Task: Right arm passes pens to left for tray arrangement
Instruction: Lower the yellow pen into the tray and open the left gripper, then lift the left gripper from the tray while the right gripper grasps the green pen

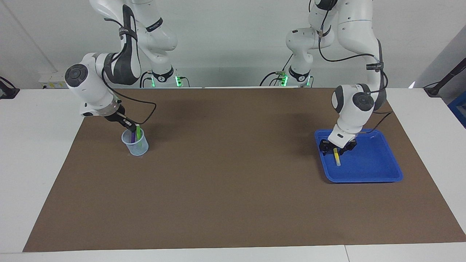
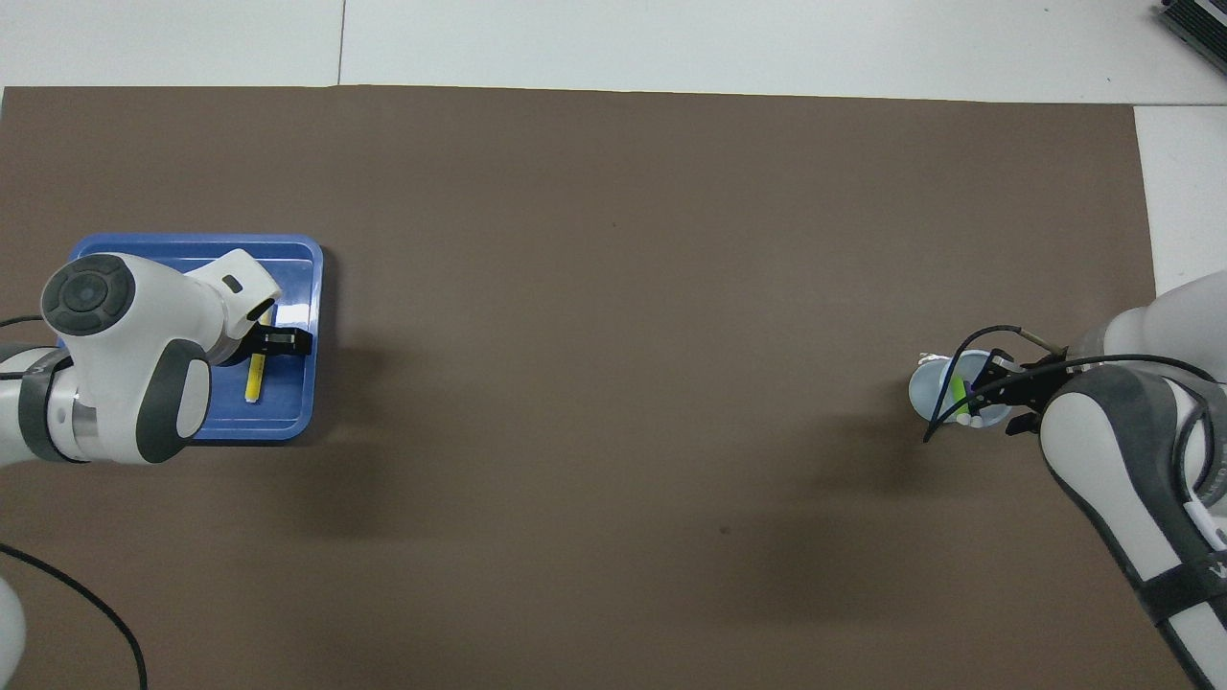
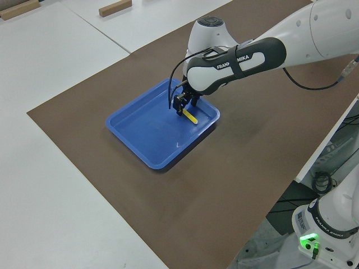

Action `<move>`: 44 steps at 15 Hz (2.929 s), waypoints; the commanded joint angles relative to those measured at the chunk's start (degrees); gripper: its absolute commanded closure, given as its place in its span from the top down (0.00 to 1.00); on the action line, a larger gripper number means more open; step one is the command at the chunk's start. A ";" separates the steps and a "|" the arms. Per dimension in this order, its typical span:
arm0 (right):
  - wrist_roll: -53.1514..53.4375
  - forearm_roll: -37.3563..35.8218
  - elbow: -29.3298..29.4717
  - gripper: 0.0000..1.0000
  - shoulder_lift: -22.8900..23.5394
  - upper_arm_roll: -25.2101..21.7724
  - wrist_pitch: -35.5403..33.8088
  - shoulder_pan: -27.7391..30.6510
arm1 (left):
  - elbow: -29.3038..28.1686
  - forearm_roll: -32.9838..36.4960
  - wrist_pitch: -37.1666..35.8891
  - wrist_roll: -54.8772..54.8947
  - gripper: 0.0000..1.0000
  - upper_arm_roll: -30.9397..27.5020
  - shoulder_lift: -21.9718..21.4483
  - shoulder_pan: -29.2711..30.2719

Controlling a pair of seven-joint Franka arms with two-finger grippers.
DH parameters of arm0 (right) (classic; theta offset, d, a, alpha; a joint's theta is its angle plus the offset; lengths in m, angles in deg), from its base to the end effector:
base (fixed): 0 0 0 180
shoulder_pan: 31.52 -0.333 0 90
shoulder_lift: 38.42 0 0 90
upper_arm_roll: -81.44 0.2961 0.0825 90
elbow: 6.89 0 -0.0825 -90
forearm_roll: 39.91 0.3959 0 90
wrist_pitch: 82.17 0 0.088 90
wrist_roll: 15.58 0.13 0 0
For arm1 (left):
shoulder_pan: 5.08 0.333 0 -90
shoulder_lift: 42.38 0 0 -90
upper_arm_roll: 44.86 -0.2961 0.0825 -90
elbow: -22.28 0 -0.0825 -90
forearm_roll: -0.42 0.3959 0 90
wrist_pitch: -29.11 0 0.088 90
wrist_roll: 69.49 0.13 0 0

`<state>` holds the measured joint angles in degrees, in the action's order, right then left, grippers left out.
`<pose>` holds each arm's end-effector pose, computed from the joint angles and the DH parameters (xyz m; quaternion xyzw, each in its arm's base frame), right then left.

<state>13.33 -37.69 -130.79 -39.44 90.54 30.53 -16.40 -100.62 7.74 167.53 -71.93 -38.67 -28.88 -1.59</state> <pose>0.5157 -0.0510 0.3413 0.9472 -0.3076 -0.0902 0.0022 0.5743 -0.0250 0.2459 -0.9982 0.0475 -0.0202 0.0298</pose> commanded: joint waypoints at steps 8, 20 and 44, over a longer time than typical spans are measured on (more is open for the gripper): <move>-2.36 -0.11 -0.11 0.49 -0.82 0.40 -2.13 -0.36 | 15.67 -14.17 -20.47 -7.81 1.00 0.40 -1.45 -0.15; -10.28 0.24 7.64 0.39 -0.64 0.66 -5.06 -3.52 | 15.42 -26.63 -30.75 -27.44 1.00 3.74 -13.92 -3.31; -19.51 0.24 -1.60 0.35 0.06 0.57 4.99 -3.70 | 15.68 -33.17 -34.89 -49.50 1.00 5.23 -22.02 -5.68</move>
<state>-4.48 -37.68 -130.95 -39.25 90.73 33.78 -20.93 -84.51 -24.42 133.76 -120.47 -33.14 -49.82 -6.82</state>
